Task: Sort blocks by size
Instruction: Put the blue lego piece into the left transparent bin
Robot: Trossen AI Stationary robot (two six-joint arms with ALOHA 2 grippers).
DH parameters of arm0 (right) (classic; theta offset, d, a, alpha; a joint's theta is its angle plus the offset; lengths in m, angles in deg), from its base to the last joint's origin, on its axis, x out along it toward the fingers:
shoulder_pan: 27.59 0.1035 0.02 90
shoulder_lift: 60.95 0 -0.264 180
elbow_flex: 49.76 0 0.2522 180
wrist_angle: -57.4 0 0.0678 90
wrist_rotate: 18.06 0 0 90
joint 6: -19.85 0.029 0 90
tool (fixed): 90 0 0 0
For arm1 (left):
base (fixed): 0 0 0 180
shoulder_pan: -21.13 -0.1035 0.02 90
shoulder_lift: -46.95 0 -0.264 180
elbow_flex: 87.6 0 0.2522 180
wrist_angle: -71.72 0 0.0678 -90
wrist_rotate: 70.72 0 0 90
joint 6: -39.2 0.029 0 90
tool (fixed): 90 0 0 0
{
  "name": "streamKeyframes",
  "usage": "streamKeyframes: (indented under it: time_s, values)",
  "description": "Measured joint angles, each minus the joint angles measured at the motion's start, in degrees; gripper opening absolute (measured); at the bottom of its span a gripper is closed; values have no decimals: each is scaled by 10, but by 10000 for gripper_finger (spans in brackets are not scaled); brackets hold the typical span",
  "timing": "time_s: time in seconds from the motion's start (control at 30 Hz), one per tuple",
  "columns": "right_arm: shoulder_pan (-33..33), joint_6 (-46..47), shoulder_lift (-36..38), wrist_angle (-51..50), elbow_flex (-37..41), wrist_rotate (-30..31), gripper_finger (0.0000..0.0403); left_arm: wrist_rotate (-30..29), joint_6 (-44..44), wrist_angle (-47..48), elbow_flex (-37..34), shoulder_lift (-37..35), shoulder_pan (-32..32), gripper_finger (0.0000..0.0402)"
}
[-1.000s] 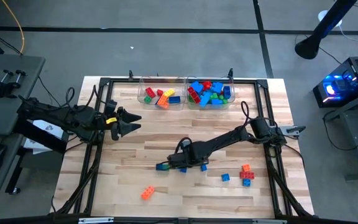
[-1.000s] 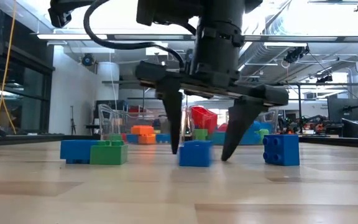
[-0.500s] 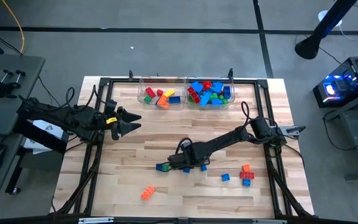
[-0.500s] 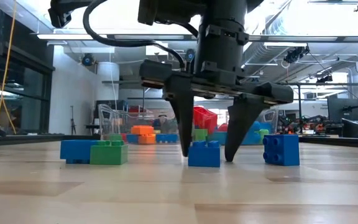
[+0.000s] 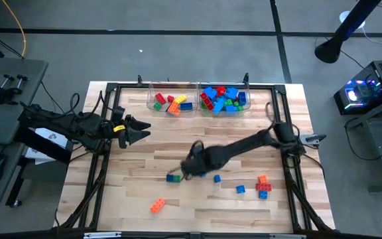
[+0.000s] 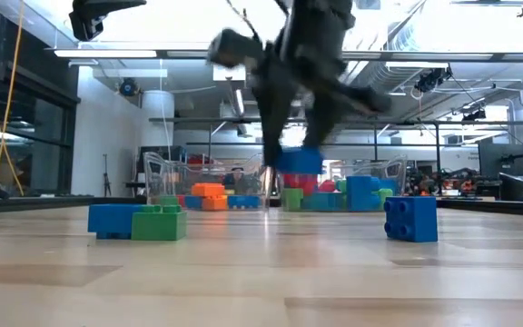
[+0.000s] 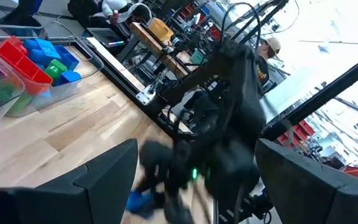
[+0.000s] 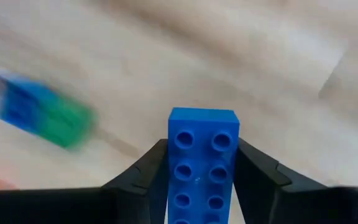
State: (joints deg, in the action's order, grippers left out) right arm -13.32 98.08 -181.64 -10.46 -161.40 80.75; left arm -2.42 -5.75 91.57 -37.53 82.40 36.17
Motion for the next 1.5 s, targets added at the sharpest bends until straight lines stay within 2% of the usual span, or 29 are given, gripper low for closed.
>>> streamKeyframes:
  time_s: [0.13, 0.23, 0.37, 0.47, 0.73, 0.8, 0.97, 1.07, 1.23, 1.37, 1.43, 1.5]
  values:
    - [-47, -72, 48, 16, -1, 84, 135, -1, -10, 0, 0, 0, 0, 310]
    - [-97, -154, 68, 86, -1, 113, 135, -8, -10, -3, 0, 0, 0, 310]
    - [-171, -268, 61, 247, -1, 83, 135, -29, -10, -15, 0, 0, 0, 310]
    - [-225, -305, 53, 320, 0, 73, 135, -39, -2, -38, 0, 0, 0, 310]
    - [-331, -325, 52, 314, 0, 76, 135, -61, 21, -73, 0, 0, 0, 310]
    - [-341, -326, 52, 311, 0, 71, 152, -62, 20, -75, 0, 0, 0, 310]
    - [-352, -324, 52, 310, 0, 59, 282, -62, 17, -77, 0, 0, 0, 310]
    - [-354, -352, 54, 313, 0, 18, 333, -62, 17, -77, 0, 0, 0, 310]
    - [-341, -438, 99, 274, 1, -51, 354, -35, 15, -77, 0, 0, 0, 310]
    - [-282, -525, 161, 129, 1, -80, 356, -11, 17, -71, 0, 0, 1, 310]
    - [-236, -517, 181, 47, 3, -77, 356, -11, 24, -73, 0, 5, 1, 310]
    - [-182, -465, 191, -35, 3, -71, 356, -11, 30, -71, 0, 7, 0, 310]
